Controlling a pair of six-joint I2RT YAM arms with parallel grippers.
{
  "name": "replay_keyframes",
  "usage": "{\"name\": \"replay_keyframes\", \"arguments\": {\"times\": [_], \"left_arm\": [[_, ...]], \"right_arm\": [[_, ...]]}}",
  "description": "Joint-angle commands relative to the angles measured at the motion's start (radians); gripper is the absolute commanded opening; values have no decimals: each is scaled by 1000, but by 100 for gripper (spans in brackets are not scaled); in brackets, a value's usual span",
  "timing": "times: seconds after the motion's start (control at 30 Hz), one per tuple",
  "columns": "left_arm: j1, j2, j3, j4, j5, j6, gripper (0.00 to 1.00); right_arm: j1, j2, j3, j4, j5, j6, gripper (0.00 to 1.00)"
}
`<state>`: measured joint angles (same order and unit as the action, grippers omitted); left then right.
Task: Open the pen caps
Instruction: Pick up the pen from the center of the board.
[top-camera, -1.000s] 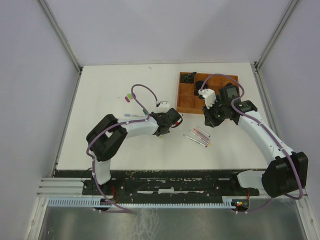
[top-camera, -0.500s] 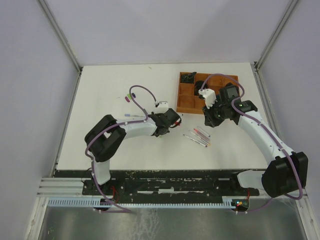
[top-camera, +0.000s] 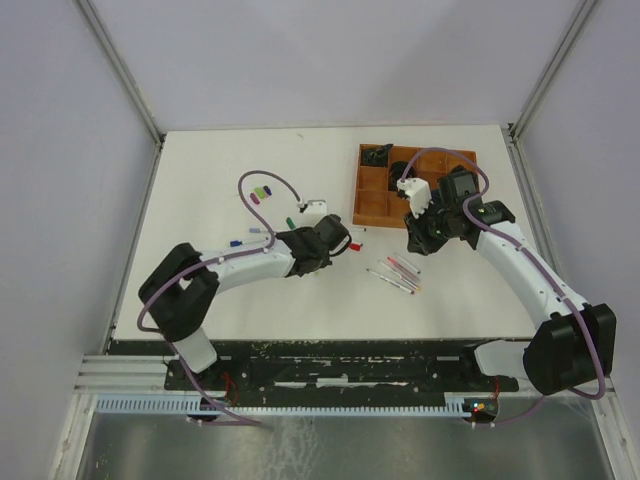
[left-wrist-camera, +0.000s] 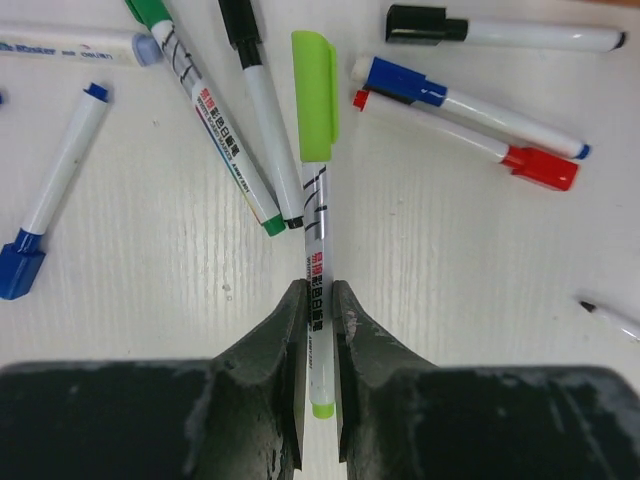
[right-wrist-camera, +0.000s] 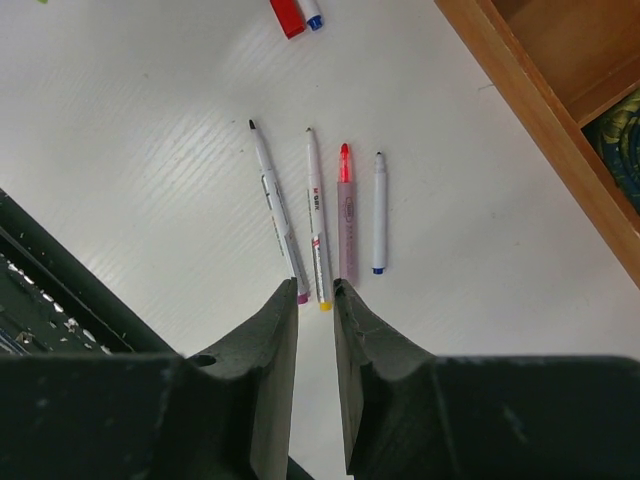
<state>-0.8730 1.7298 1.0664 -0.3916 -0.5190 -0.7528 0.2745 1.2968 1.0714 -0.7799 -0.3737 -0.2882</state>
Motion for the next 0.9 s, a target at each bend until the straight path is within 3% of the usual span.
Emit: {"name": "replay_keyframes", "arguments": {"times": [0.0,0.17,0.3,0.4,0.5,0.63,0.87], "left_arm": [[-6,-146,-39,85,11,-10,3],[-13,-302,-159,256,96,-2,3],[-25,-504,-375,655,242,-7,3],[-60,-608,-487,900,265,-22,3],[-119,-654,-541,1080,229,4,3],[-195,-645,-569,1274,166,62,3],[-268,-609,-597,1445,95,142,3]], "right_arm": [[-3,-20,34,8,-57,-5,29],[-3,-35,31,7,-212,14,29],[-3,-74,-5,75,-510,89,29],[-3,-109,-38,193,-674,189,32],[-3,-132,-72,351,-795,338,45],[-3,-187,-142,600,-815,559,67],[-2,-300,-208,1025,-738,944,81]]}}
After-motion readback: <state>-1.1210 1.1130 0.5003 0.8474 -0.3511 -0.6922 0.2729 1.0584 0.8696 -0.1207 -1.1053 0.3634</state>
